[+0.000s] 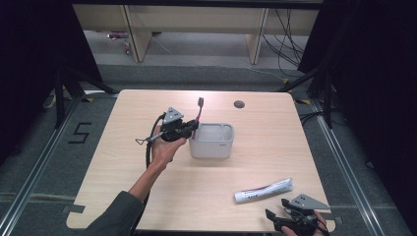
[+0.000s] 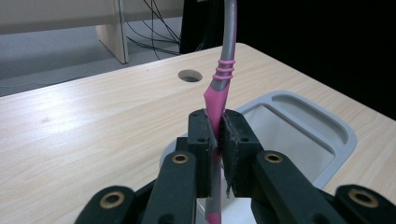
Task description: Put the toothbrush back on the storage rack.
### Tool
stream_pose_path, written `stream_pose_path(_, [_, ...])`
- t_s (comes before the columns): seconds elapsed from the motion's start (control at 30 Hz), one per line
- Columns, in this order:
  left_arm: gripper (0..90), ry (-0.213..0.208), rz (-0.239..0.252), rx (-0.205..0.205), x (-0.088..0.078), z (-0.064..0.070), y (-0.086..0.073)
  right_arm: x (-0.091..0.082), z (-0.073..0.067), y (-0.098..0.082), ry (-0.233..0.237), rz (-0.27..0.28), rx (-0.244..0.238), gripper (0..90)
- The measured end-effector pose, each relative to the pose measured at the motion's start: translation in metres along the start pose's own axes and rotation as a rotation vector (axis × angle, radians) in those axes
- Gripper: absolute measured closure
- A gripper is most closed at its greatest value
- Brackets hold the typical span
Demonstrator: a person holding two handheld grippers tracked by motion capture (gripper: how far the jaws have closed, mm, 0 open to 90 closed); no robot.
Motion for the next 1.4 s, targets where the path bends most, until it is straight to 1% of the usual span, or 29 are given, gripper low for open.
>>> stream_pose_path(0.03, [82.1,-0.006,-0.004,-0.011,0.0,0.0,-0.002,0.0,0.0,0.0,0.0,-0.001,-0.002,27.1])
stream_pose_path(0.07, [82.1,-0.007,-0.012,-0.003,0.001,-0.001,-0.003,0.0,0.0,0.0,0.001,0.003,-0.003,27.2])
stream_pose_path(0.13, [82.1,0.007,-0.021,-0.004,0.002,-0.002,-0.007,0.0,0.0,0.0,0.002,0.0,0.0,27.1])
stream_pose_path(0.2, [82.1,0.005,-0.017,-0.023,0.002,-0.004,-0.008,0.0,0.0,0.0,0.009,-0.005,0.0,27.1])
stream_pose_path(0.27, [82.0,0.005,-0.019,-0.02,0.001,-0.004,-0.009,0.0,0.0,0.0,0.007,0.001,-0.002,27.1])
stream_pose_path(0.33, [82.0,0.006,-0.023,-0.013,0.001,-0.004,-0.008,0.002,-0.001,0.0,0.022,-0.003,0.008,27.1])
stream_pose_path(0.37, [81.9,0.008,-0.025,-0.013,0.0,-0.005,-0.008,0.001,-0.002,-0.001,0.024,-0.02,0.024,27.1])
stream_pose_path(0.4, [81.9,0.006,-0.02,-0.019,0.001,-0.005,-0.008,0.001,-0.002,0.0,0.029,-0.016,0.017,27.1])
stream_pose_path(0.43, [81.9,0.009,-0.024,-0.02,0.0,-0.005,-0.008,-0.001,-0.005,-0.001,0.025,-0.029,0.055,27.1])
stream_pose_path(0.47, [81.8,0.012,-0.029,-0.018,0.0,-0.006,-0.009,0.0,-0.004,0.0,0.021,-0.013,0.033,27.1])
stream_pose_path(0.53, [81.8,0.019,-0.032,-0.01,0.0,-0.006,-0.009,0.0,-0.003,0.0,0.021,-0.02,0.027,27.1])
stream_pose_path(0.57, [81.8,0.021,-0.029,-0.011,0.0,-0.006,-0.009,0.0,-0.005,-0.001,0.028,-0.029,0.045,27.1])
stream_pose_path(0.63, [81.7,0.014,-0.023,-0.012,0.0,-0.006,-0.008,0.0,-0.004,0.0,0.027,-0.022,0.037,27.1])
stream_pose_path(0.67, [81.7,0.02,-0.033,-0.008,0.0,-0.006,-0.009,0.0,-0.004,0.0,0.025,-0.016,0.03,27.1])
stream_pose_path(0.7, [81.7,0.024,-0.037,-0.002,0.0,-0.006,-0.009,0.0,-0.005,-0.001,0.031,-0.026,0.042,27.1])
stream_pose_path(0.73, [81.6,0.029,-0.038,0.003,0.0,-0.006,-0.009,0.0,-0.004,0.0,0.02,-0.017,0.025,27.1])
stream_pose_path(0.8, [81.2,0.034,-0.04,0.018,0.0,-0.006,-0.009,0.0,-0.004,0.0,0.019,-0.017,0.027,27.1])
stream_pose_path(0.87, [80.9,0.039,-0.048,0.036,0.0,-0.005,-0.009,0.0,-0.003,0.0,0.017,-0.018,0.017,27.1])
stream_pose_path(0.9, [80.6,0.036,-0.047,0.038,0.0,-0.005,-0.009,0.0,-0.004,0.0,0.025,-0.018,0.029,27.1])
stream_pose_path(0.97, [78.8,0.04,-0.05,0.034,-0.001,-0.005,-0.008,0.0,-0.004,0.0,0.019,-0.018,0.029,27.1])
stream_pose_path(1.0, [77.2,0.042,-0.055,0.041,-0.001,-0.005,-0.008,0.0,-0.004,0.0,0.022,-0.016,0.029,27.1])
stream_pose_path(1.03, [76.1,0.045,-0.055,0.045,-0.002,-0.004,-0.007,0.001,-0.001,0.001,0.023,-0.004,-0.001,27.1])
stream_pose_path(1.13, [68.7,0.056,-0.053,0.044,-0.004,-0.004,-0.005,0.001,-0.002,0.0,0.019,-0.008,0.008,27.1])
stream_pose_path(1.17, [65.2,0.066,-0.049,0.047,-0.005,-0.004,-0.003,0.0,-0.005,0.0,0.02,-0.019,0.043,27.1])
stream_pose_path(1.2, [63.8,0.068,-0.047,0.051,-0.007,-0.005,-0.002,0.0,-0.002,0.0,0.013,-0.003,0.004,27.1])
stream_pose_path(1.23, [61.6,0.072,-0.043,0.051,-0.009,-0.005,-0.001,0.0,-0.001,0.0,0.005,-0.009,0.001,27.1])
stream_pose_path(1.27, [59.5,0.076,-0.037,0.049,-0.011,-0.004,0.0,0.001,-0.001,0.001,0.021,-0.004,-0.006,27.1])
stream_pose_path(1.3, [57.8,0.076,-0.035,0.055,-0.013,-0.004,0.002,0.0,-0.002,0.0,0.013,-0.006,0.001,27.1])
stream_pose_path(1.4, [56.0,0.073,-0.036,0.06,-0.02,-0.003,0.005,0.001,-0.001,0.001,0.009,0.002,-0.004,27.1])
Point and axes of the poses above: each handheld gripper's, and its own axes: x roughly forward along the jaws, y roughly out of its top, z roughly to its right, the point moved 3 cm from there along x, roughly forward along the jaws, and after that the axes turned 4 degrees about -y, right-handed, at the moved point
